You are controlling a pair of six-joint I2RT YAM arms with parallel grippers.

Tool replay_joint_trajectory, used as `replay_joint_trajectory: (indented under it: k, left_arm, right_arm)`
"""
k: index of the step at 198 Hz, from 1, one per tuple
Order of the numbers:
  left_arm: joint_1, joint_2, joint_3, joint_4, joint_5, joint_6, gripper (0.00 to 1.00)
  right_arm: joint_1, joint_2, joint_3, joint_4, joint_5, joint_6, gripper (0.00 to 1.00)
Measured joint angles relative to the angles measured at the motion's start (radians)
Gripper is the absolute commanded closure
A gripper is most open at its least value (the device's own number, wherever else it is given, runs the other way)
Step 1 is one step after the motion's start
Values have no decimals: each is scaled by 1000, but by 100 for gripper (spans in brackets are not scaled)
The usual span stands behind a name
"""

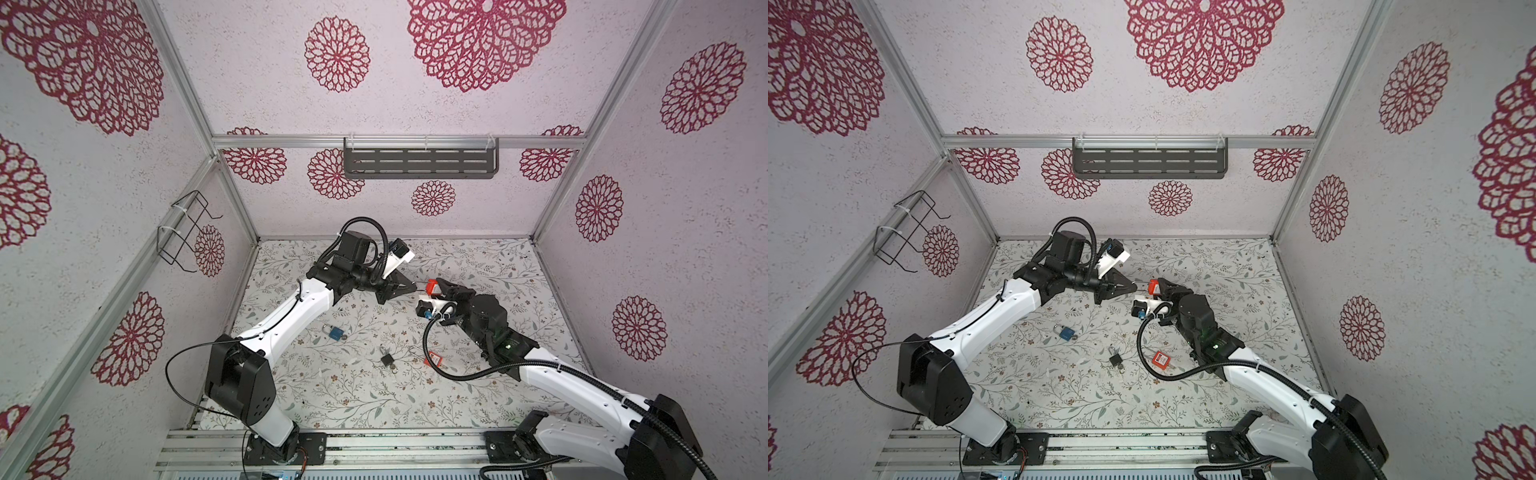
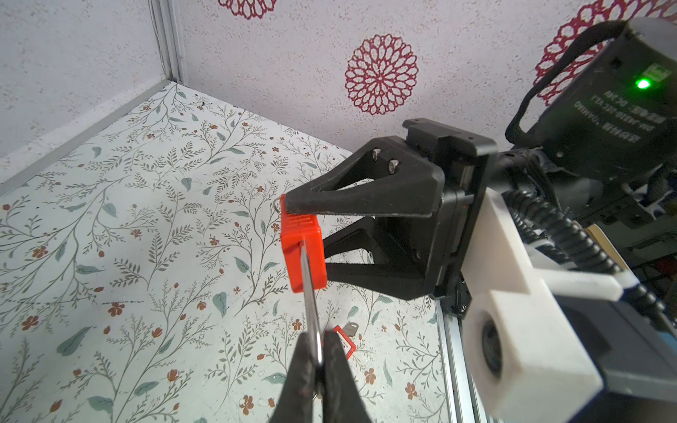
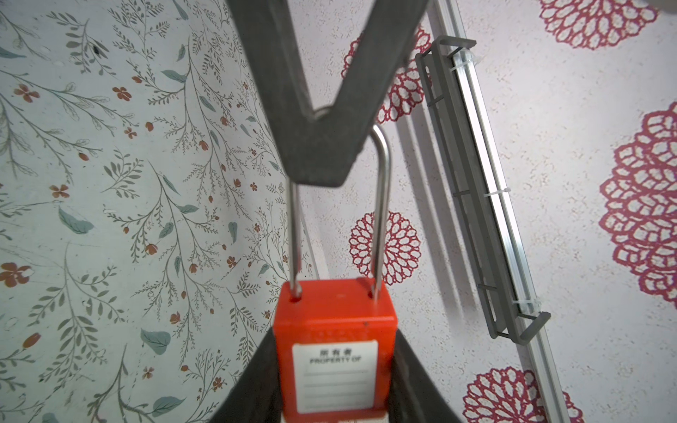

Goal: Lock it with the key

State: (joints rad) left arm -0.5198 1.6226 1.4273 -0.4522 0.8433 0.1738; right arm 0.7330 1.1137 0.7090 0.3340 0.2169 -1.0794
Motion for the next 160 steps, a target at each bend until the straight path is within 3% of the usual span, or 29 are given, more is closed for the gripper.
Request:
replay_joint_trajectory:
  k: [160]
  left_arm:
    - [-16, 51, 59, -16, 17, 11, 100]
  right_arm:
    - [0, 6, -16, 72, 0, -10, 77]
